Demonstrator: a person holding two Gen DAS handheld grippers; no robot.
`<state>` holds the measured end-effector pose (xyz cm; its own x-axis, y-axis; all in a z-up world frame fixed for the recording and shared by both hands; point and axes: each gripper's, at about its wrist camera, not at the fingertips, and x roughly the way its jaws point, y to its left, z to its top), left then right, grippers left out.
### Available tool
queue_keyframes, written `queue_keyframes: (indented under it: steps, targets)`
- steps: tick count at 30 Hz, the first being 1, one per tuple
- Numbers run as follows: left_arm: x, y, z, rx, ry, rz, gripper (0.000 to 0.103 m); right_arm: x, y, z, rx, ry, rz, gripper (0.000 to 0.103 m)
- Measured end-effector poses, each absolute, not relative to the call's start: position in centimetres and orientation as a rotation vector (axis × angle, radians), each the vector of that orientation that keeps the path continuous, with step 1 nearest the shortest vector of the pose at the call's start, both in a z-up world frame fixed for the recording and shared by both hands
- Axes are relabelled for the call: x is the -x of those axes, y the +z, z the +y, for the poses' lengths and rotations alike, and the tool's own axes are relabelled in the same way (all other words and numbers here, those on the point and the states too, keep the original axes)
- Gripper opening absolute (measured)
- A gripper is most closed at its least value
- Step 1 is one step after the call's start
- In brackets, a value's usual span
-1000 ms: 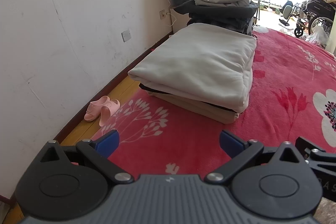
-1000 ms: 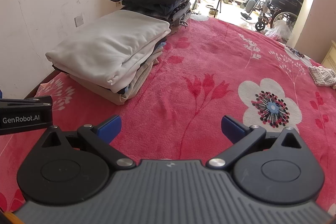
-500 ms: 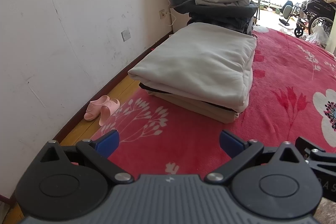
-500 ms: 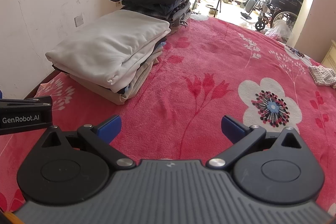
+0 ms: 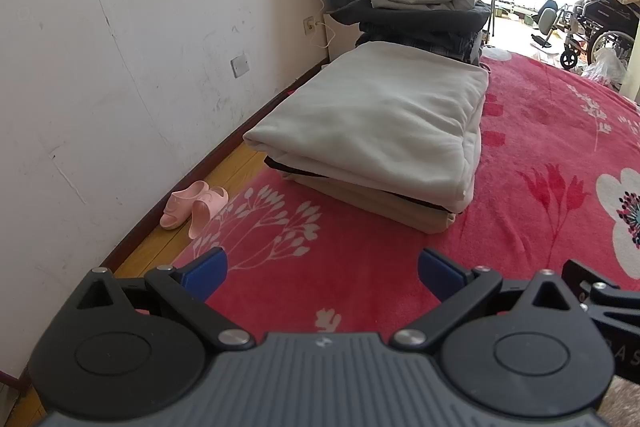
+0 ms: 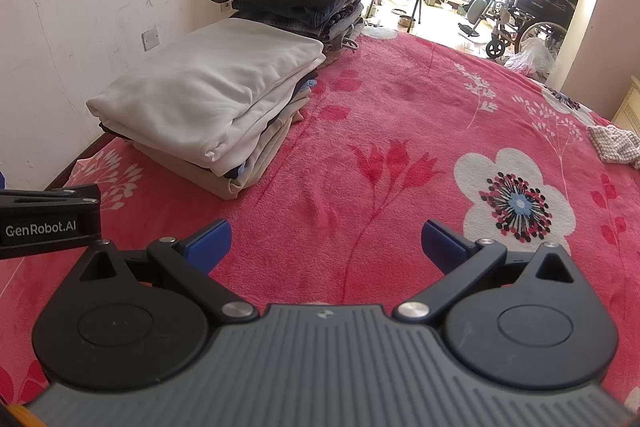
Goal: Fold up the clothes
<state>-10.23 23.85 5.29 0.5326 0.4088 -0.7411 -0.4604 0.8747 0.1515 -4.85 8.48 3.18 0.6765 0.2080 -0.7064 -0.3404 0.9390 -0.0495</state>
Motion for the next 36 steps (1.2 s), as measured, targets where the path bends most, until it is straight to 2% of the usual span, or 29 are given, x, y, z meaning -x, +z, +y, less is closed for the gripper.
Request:
queue_keyframes:
  steps: [36]
  targets:
    - [10.33, 5.41, 24.2, 0.064, 0.524, 0.867, 0.102, 4.88, 3.24, 8.48, 0.183, 0.305, 0.765, 0.102]
